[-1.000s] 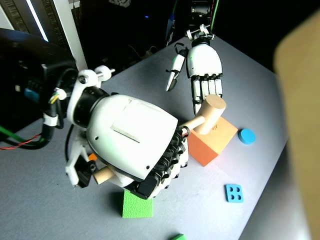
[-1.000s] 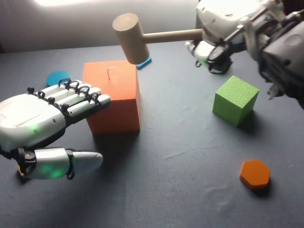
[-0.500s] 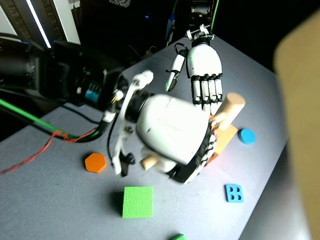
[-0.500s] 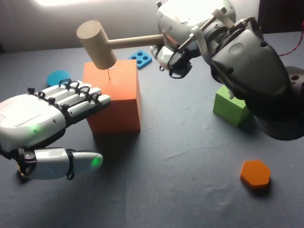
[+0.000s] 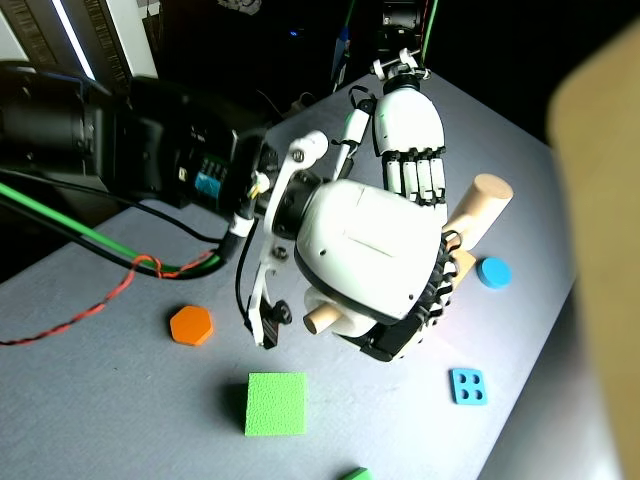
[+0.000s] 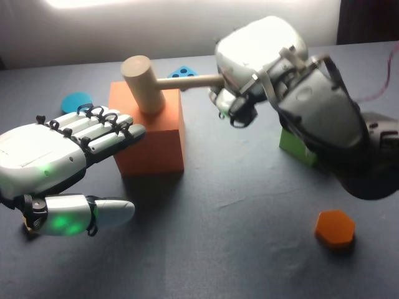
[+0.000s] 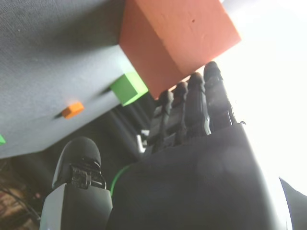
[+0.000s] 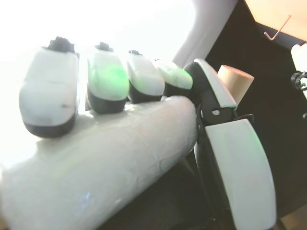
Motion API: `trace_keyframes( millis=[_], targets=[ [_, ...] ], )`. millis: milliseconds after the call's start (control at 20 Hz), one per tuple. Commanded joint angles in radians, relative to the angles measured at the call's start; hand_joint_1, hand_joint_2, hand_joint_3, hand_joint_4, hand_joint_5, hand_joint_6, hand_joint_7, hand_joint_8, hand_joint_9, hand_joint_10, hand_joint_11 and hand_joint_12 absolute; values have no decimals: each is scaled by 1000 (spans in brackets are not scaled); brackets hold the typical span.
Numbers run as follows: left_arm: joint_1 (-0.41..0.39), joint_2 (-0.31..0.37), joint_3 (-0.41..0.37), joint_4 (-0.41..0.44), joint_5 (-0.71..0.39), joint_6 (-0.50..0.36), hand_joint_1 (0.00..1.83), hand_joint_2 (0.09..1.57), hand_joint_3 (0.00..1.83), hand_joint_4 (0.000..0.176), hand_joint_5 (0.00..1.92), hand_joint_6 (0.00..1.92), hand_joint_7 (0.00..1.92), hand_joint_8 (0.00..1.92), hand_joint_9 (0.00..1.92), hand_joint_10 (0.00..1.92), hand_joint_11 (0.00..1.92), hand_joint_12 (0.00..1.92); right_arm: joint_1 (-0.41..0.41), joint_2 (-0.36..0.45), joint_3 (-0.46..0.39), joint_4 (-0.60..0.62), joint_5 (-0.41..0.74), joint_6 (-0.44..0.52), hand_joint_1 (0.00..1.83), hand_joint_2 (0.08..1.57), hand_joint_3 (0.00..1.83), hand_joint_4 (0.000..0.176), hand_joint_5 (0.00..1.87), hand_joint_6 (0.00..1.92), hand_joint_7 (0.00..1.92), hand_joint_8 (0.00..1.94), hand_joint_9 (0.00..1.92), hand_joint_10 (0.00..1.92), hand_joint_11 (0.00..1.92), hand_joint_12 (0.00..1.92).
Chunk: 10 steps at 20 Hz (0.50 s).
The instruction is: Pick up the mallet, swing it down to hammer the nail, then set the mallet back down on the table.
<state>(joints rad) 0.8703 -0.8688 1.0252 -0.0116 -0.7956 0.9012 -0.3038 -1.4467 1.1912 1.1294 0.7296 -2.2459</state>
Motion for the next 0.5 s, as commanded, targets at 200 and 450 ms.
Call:
trace_keyframes(
  millis=[200, 450],
  targets=[
    [-4, 2, 3, -7, -81, 2, 0, 1236, 0, 0, 49, 11, 41, 11, 22, 8, 0, 0, 7, 23, -11, -80, 42, -11, 461, 1546, 1, 0, 1109, 1921, 1484, 1941, 1574, 1921, 1679, 1921],
    [-4, 2, 4, -7, -80, 2, 0, 1241, 1, 0, 28, 0, 22, 0, 1, 0, 0, 0, 38, 128, -93, -159, 32, 54, 509, 1537, 0, 0, 1087, 1921, 1470, 1941, 1568, 1921, 1682, 1921]
  ],
)
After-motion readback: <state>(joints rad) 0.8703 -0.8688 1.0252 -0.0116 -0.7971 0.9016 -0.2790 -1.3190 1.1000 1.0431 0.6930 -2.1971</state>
